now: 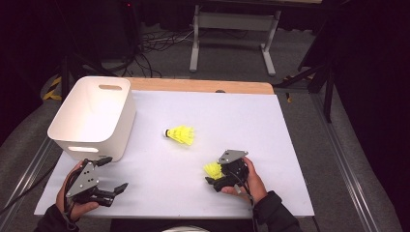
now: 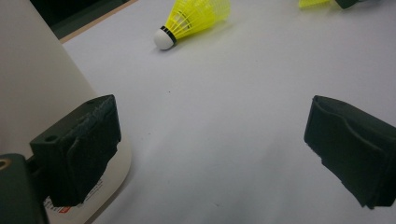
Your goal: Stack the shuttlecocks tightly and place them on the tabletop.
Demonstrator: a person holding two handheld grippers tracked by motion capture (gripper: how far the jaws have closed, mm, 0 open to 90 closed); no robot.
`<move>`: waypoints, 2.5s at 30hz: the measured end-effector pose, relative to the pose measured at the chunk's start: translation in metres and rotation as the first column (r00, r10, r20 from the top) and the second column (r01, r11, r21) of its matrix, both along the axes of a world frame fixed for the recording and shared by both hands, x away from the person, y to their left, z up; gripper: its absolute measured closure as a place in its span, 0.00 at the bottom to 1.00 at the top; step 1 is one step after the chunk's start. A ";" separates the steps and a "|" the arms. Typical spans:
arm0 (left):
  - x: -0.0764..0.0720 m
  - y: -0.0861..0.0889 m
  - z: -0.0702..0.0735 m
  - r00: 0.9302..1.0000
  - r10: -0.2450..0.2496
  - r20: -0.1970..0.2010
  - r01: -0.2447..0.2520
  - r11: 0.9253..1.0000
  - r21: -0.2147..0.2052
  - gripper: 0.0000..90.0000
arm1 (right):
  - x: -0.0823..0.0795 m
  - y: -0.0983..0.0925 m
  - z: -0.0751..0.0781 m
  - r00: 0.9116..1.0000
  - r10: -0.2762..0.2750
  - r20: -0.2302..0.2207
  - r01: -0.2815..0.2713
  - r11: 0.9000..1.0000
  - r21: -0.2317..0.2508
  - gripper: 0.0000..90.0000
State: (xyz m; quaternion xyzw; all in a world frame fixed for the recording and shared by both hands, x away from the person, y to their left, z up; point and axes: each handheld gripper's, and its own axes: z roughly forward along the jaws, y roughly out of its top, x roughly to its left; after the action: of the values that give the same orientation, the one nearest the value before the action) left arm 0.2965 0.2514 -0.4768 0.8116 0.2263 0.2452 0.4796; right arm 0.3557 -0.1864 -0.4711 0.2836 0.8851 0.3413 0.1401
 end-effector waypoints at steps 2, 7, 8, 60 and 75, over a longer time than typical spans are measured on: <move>0.000 0.000 0.000 1.000 -0.002 -0.003 0.002 1.000 0.000 0.05 | 0.001 0.000 0.000 1.000 0.003 -0.006 -0.003 1.000 0.006 0.16; 0.001 -0.001 0.000 1.000 -0.003 -0.005 0.003 1.000 0.006 0.05 | 0.002 0.001 0.000 1.000 0.014 -0.022 -0.014 1.000 0.016 0.20; 0.001 -0.001 -0.001 1.000 -0.002 -0.005 0.002 1.000 0.006 0.05 | 0.003 0.001 0.000 1.000 0.015 -0.024 -0.015 1.000 0.019 0.21; 0.000 0.000 0.001 1.000 0.016 0.020 -0.016 1.000 -0.014 0.05 | 0.003 -0.009 0.022 0.997 0.044 0.065 -0.051 0.992 0.113 0.43; 0.000 -0.003 0.000 1.000 0.014 0.019 -0.013 1.000 -0.014 0.05 | 0.021 -0.006 0.036 0.993 0.003 0.121 -0.024 0.985 0.172 0.43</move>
State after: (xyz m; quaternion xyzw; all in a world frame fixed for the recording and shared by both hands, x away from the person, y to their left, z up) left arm 0.2968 0.2488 -0.4768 0.8044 0.2289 0.2545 0.4856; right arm 0.3770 -0.1922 -0.4351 0.2674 0.8441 0.4343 0.1657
